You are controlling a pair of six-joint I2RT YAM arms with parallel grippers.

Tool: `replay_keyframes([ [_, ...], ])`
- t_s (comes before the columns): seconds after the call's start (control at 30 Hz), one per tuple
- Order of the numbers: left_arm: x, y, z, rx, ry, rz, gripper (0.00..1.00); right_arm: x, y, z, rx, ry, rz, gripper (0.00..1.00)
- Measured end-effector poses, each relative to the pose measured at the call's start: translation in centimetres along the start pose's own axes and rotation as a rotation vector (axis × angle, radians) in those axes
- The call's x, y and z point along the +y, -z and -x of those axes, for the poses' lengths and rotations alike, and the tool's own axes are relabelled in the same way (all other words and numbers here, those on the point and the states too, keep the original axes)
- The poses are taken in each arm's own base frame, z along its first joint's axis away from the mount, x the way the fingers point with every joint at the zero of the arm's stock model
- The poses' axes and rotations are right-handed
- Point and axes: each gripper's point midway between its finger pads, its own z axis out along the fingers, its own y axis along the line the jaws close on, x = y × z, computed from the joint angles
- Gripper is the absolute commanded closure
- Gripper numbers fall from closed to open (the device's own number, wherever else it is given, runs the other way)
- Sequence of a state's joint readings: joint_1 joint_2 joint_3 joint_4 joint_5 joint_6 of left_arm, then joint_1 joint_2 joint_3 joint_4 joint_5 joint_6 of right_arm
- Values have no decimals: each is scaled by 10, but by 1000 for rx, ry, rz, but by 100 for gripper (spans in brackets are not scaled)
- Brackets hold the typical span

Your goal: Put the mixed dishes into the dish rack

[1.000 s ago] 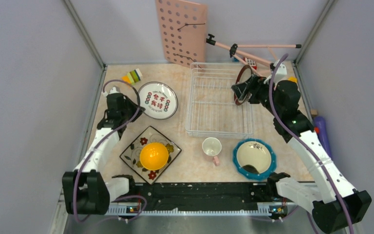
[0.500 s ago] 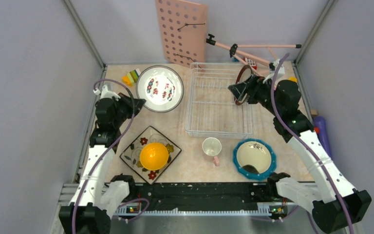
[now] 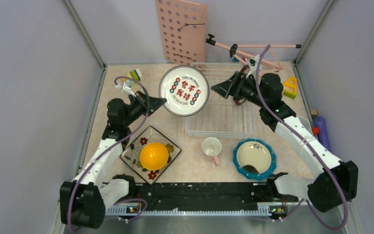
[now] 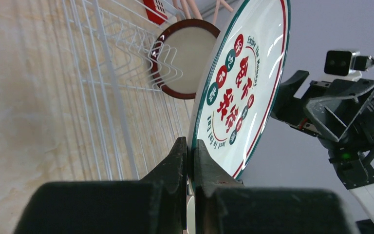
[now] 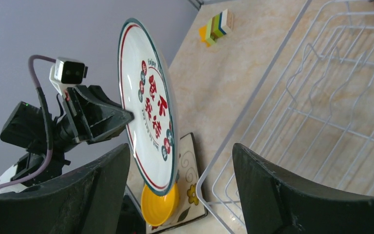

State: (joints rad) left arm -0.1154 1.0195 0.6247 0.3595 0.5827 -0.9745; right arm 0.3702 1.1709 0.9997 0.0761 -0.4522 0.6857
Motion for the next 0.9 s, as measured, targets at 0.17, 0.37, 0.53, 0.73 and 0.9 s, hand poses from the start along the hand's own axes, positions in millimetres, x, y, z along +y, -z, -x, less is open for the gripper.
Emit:
replay_keyframes([
  [0.17, -7, -6, -16, 51, 6, -25, 100, 2, -18, -23, 69, -16, 1, 29],
  [0.37, -20, -12, -17, 65, -4, -53, 100, 1, -20, -25, 65, -13, -10, 39],
  [0.53, -23, -16, -19, 78, -7, -62, 100, 1, -26, -25, 66, -9, -33, 69],
  [0.73, -24, -22, -20, 95, -4, -66, 97, -4, -28, -25, 66, 12, -69, 100],
  [0.9, -22, -24, -25, 121, -12, -73, 73, -11, -27, -26, 68, 24, -106, 100],
])
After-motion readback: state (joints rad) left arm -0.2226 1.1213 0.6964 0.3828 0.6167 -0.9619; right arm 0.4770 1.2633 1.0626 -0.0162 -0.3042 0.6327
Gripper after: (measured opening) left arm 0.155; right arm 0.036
